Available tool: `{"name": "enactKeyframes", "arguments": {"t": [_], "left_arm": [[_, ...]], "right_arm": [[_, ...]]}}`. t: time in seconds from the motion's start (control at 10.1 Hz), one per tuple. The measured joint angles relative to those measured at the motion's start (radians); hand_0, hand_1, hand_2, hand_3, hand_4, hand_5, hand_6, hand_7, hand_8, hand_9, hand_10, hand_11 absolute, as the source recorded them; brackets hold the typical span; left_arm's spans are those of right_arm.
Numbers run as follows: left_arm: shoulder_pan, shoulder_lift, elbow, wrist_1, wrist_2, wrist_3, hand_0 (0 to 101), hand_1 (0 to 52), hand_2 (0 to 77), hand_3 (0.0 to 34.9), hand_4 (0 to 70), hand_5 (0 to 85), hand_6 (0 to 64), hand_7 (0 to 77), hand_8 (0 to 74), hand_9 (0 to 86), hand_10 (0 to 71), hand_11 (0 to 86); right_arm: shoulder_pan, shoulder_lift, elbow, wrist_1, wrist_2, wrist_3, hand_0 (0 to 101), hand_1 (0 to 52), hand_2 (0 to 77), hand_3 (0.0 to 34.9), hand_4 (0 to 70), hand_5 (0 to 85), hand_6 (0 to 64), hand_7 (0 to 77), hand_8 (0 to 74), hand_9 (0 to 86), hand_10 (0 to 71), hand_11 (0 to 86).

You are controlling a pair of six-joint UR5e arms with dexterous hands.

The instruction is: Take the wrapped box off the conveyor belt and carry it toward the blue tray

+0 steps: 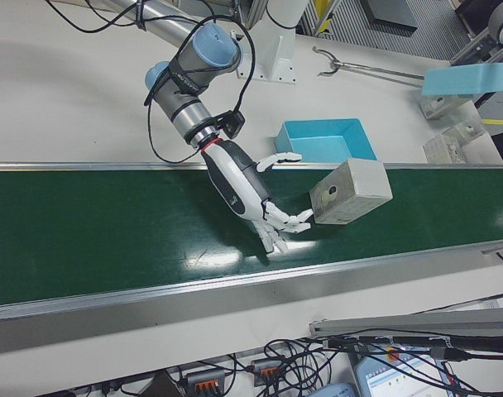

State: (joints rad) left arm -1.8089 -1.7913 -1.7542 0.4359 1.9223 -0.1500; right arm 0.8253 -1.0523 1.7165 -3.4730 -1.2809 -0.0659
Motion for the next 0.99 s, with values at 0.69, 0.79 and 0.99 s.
{"name": "enactKeyframes", "arguments": {"t": [0.69, 0.79, 0.99], "left_arm": [[0.000, 0.000, 0.000, 0.000, 0.000, 0.000, 0, 0.0, 0.5, 0.0, 0.0, 1.1, 0.0, 0.0, 0.0, 0.0, 0.0, 0.0], [0.000, 0.000, 0.000, 0.000, 0.000, 0.000, 0, 0.0, 0.5, 0.0, 0.0, 1.1, 0.0, 0.0, 0.0, 0.0, 0.0, 0.0], [0.000, 0.000, 0.000, 0.000, 0.000, 0.000, 0, 0.0, 0.5, 0.0, 0.0, 1.1, 0.0, 0.0, 0.0, 0.0, 0.5, 0.0]], "right_arm": [[-0.006, 0.000, -0.002, 0.000, 0.000, -0.003, 48, 14.7, 20.2, 17.8, 12.5, 34.9, 5.5, 25.1, 0.0, 6.0, 0.0, 0.0], [-0.006, 0.000, -0.002, 0.000, 0.000, -0.003, 48, 14.7, 18.5, 17.8, 12.5, 34.9, 5.5, 25.1, 0.0, 6.0, 0.0, 0.0], [-0.006, 0.003, -0.001, 0.000, 0.000, -0.002, 48, 14.7, 20.7, 18.2, 12.5, 34.9, 5.5, 25.1, 0.0, 6.0, 0.0, 0.5]]}}
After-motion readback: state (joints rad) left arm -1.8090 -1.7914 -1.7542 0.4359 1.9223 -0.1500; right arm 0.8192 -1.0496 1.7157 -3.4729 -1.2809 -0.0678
